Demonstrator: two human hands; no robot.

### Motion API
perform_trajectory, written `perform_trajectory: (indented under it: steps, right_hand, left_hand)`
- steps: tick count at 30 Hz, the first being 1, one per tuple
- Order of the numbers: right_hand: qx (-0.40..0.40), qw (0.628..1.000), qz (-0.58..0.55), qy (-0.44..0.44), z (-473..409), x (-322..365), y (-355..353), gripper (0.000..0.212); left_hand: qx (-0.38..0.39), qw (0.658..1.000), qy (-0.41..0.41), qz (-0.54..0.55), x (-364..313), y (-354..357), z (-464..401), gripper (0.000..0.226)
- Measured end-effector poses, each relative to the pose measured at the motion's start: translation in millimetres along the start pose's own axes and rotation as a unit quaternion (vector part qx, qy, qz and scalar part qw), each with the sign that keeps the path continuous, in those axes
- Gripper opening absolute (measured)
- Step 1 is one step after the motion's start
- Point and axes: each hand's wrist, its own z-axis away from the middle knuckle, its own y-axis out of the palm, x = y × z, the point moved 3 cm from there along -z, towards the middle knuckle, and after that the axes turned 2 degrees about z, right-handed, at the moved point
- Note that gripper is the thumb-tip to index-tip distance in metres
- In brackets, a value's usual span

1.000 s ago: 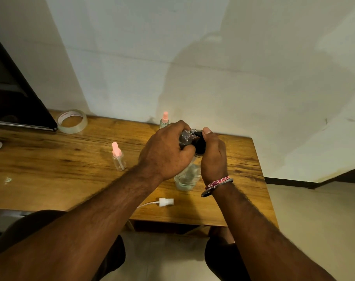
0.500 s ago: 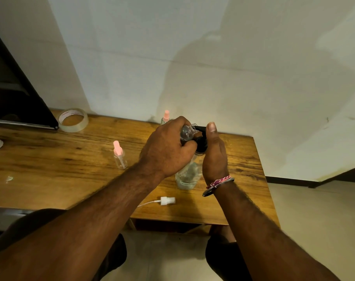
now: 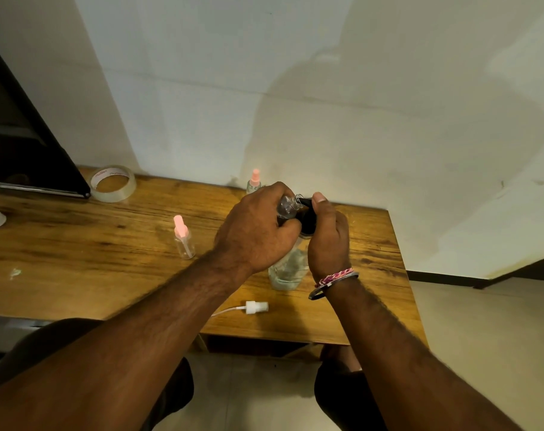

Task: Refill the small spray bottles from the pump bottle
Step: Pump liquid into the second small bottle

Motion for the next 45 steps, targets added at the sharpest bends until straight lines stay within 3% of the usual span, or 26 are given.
perform_trajectory:
  steps: [3,7,12,21,33,40,42,45]
  right_hand:
    - [0.01,1.0,0.001,0.005,0.2,-1.9,0.3,0.039]
    - [0.041,0.999,-0.008,0.008,2.6,-2.1,3.2,0.07]
    - [0.053,0.998,-0.017,0.008,3.3,-1.2,2.3,0.063]
    - [0.059,0.998,-0.01,0.003,1.1,-1.7,4.2,0.072]
    - [0.028,0.999,0.01,0.018,-1.4,0.2,0.4,0.036]
    - [0.028,0.999,0.012,0.021,-1.3,0.9,0.5,0.04]
    - [0.043,0.999,0.011,0.022,0.2,-0.2,2.6,0.058]
    - [0.056,0.998,-0.008,0.019,1.6,1.5,3.2,0.059]
  left_hand:
    - [-0.001,1.0,-0.002,0.0,1.1,-0.1,-0.3,0.028]
    - [-0.011,1.0,0.0,0.023,-1.2,-1.9,-0.9,0.023]
    - [-0.014,1.0,0.004,0.025,-2.2,-3.3,-2.3,0.02]
    - [-0.016,0.999,0.001,0.028,-0.4,-3.1,-2.3,0.018]
    - [-0.001,0.999,-0.029,0.043,0.0,1.0,-0.4,0.032]
    - [-0.004,0.999,-0.026,0.042,1.1,0.5,0.3,0.024]
    - [-0.007,0.999,-0.026,0.046,1.2,0.4,-0.6,0.021]
    - [-0.012,0.998,-0.021,0.05,-0.8,-0.7,-2.0,0.021]
